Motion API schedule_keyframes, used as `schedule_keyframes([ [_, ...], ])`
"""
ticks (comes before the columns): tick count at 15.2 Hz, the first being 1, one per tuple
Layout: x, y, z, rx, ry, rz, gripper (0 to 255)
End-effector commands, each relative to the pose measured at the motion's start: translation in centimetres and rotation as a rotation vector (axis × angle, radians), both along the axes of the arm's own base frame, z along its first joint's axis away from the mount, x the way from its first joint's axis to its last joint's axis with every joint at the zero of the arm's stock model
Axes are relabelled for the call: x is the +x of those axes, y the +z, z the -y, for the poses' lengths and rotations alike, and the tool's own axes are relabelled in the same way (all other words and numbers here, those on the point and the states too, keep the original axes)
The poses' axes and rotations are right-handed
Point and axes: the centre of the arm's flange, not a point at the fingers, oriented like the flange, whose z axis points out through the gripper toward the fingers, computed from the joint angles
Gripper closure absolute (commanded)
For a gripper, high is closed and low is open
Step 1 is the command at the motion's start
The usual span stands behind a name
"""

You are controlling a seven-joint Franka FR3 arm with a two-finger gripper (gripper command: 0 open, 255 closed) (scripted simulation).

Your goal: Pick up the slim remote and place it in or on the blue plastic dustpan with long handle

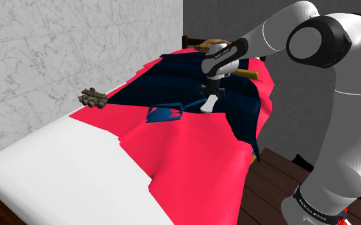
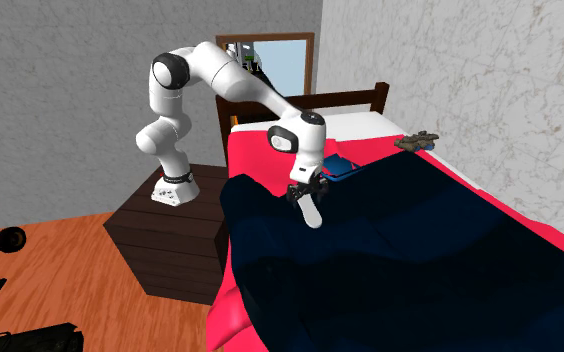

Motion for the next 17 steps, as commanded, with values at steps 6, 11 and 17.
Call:
schedule_keyframes([
  [6,0.0,-0.1,0.0,0.0,0.0,0.0,255],
  [11,0.0,-0.1,0.0,0.0,0.0,0.0,255],
  [17,0.0,1.0,0.0,0.0,0.0,0.0,255],
])
